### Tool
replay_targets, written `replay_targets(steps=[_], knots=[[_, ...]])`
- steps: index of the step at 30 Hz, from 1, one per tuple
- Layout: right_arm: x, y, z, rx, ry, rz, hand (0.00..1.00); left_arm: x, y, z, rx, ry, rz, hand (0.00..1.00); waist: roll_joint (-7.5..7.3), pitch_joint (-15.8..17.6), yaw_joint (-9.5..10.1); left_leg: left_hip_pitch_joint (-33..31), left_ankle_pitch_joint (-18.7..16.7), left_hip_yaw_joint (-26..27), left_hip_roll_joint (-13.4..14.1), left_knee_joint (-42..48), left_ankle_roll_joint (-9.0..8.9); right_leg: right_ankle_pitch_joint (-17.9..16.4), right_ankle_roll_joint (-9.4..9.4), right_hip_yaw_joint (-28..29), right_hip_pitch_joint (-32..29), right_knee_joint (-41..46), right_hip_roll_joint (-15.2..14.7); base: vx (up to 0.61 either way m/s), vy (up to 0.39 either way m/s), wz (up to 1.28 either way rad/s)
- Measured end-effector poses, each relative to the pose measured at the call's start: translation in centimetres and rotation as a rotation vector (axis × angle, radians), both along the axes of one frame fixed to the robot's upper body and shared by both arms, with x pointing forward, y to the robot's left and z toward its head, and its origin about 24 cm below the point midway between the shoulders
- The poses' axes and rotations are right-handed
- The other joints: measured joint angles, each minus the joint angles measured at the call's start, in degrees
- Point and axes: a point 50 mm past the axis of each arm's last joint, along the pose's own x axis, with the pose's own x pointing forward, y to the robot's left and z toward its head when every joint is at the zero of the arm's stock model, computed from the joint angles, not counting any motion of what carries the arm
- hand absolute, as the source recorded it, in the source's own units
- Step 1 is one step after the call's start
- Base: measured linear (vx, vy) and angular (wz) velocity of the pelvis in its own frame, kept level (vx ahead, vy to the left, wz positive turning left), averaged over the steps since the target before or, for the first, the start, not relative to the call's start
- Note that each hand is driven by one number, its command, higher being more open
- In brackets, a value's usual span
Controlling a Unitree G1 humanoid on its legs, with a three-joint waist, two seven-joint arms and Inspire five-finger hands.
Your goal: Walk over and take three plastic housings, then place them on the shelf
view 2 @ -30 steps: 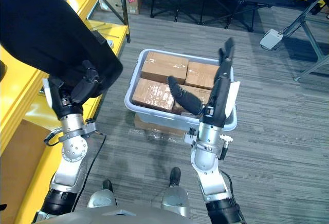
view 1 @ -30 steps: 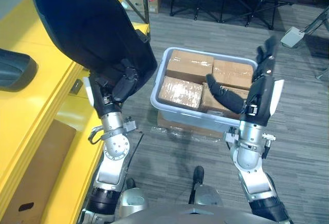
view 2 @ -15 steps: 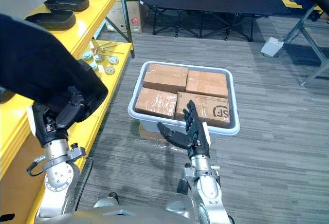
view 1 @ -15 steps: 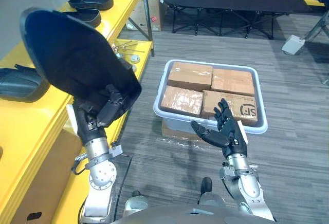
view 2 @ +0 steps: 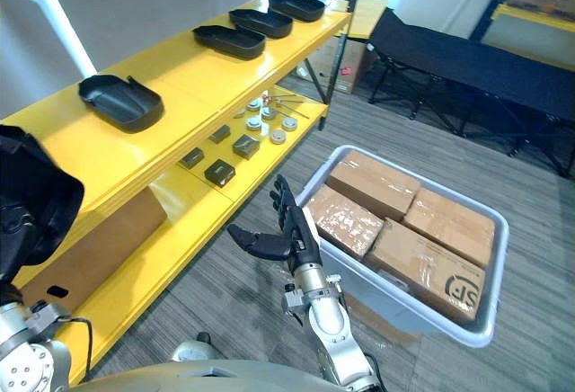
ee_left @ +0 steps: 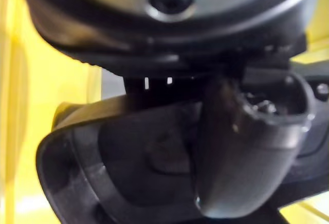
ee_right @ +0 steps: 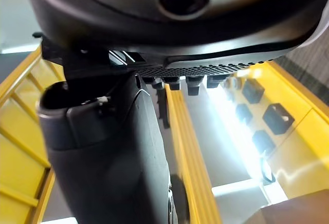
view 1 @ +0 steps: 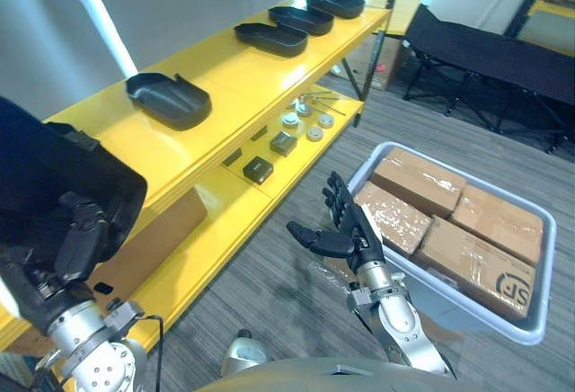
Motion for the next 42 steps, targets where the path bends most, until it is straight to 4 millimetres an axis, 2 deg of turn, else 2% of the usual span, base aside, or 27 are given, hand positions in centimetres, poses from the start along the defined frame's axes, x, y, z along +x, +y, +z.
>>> replay_targets(steps=[3, 7, 13, 23, 28, 30, 35, 37, 38, 40, 42], knots=[[1.0, 0.1, 0.2, -0.015, -0.012, 0.002, 1.0, -0.1, 0.1, 0.2, 0.028, 0.003, -0.032, 0.0, -0.23, -0.2, 1.05, -0.2, 0.4, -0.5, -0.1, -0.1, -0.01, 0.0, 0.0, -0.5, 0.1, 0.0, 0.0, 0.01, 0.008, 0.12], [1.3, -0.2, 0.2, -0.037, -0.006, 0.006, 1.0, 0.1, -0.1, 0.3, 0.049, 0.017, -0.07, 0.0, -0.27, -0.2, 1.21, -0.2, 0.3, -0.4, -0.1, 0.1, -0.11, 0.0, 0.0, -0.3, 0.0, 0.0, 0.0, 0.0, 0.004, -0.02], [1.2, -0.9, -0.6, -0.073, 0.029, 0.018, 1.0, 0.2, -0.1, 0.3, 0.049, 0.015, -0.074, 0.0, -0.49, -0.1, 0.78, -0.2, -1.4, 0.4, 0.0, 2.2, 0.2, -0.1, -0.04, 0.7, 0.2, 0.0, 0.0, 0.01, 0.02, -0.08], [2.0, -1.2, 0.2, -0.08, -0.01, 0.032, 1.0, 0.9, -0.7, 0.2, 0.03, 0.013, -0.125, 0.0, -1.38, 0.8, -0.28, -0.3, -3.0, 1.8, 0.2, 3.9, 0.31, -0.1, -0.05, 2.1, -0.2, 0.0, -0.1, 0.01, 0.025, -0.07], [2.6, -1.0, 1.0, -0.072, -0.047, 0.046, 1.0, 2.0, -2.1, -0.1, 0.0, 0.011, -0.217, 0.0, -1.35, 1.2, -0.51, -4.7, -2.7, 0.7, -0.2, 6.7, 0.89, -0.5, 0.11, -1.8, 0.2, 0.1, -0.2, 0.02, 0.018, 0.38], [2.7, -1.1, 1.1, -0.077, -0.05, 0.036, 1.0, 2.8, -2.5, 0.1, 0.005, -0.009, -0.271, 0.0, -1.21, 2.6, -0.29, -6.4, -0.7, 0.0, -1.0, 6.2, 1.57, -1.8, 0.45, -5.5, 0.6, 1.6, -0.8, 0.02, 0.006, 0.88], [3.0, -0.8, 1.5, -0.099, -0.078, 0.033, 1.0, 2.5, -2.5, -0.1, 0.001, 0.011, -0.278, 0.0, -0.64, 3.7, 0.27, -5.5, 2.0, -2.1, -2.2, 2.1, 1.7, -4.2, 1.05, -7.8, 0.7, 6.0, -2.7, 0.02, 0.019, 0.46], [3.1, -0.5, 1.9, -0.077, -0.102, 0.024, 1.0, 2.8, -2.6, 0.0, 0.012, 0.006, -0.299, 0.0, -1.0, 3.9, -0.29, -5.4, 2.8, -4.8, -3.5, 0.8, 1.94, -8.3, 0.37, -6.9, 0.8, 10.2, -4.1, -0.01, 0.004, 0.58], [3.1, -0.5, 2.1, -0.072, -0.108, 0.013, 1.0, 2.9, -2.7, 0.1, 0.021, 0.005, -0.318, 0.0, -1.12, 4.0, -0.67, -5.6, 3.1, -6.1, -4.0, 0.6, 2.13, -10.5, -0.07, -5.1, 0.4, 11.5, -4.0, -0.05, -0.053, 1.1], [2.9, -0.8, 2.3, -0.058, -0.129, -0.043, 1.0, 4.0, -3.4, 0.6, 0.072, 0.005, -0.449, 0.0, -1.37, 3.9, -2.61, -6.4, 4.4, -12.1, -6.3, -0.5, 2.75, -18.4, -2.58, 6.5, -2.2, 17.0, -1.6, -0.07, -0.115, 1.39], [2.8, -1.1, 2.5, -0.051, -0.139, -0.075, 1.0, 4.6, -3.7, 0.9, 0.11, 0.002, -0.531, 0.0, -1.47, 3.8, -2.61, -6.5, 5.7, -14.9, -7.5, -1.8, 2.25, -21.4, -3.1, 10.1, -2.9, 19.4, -1.1, -0.02, -0.126, 1.01]])
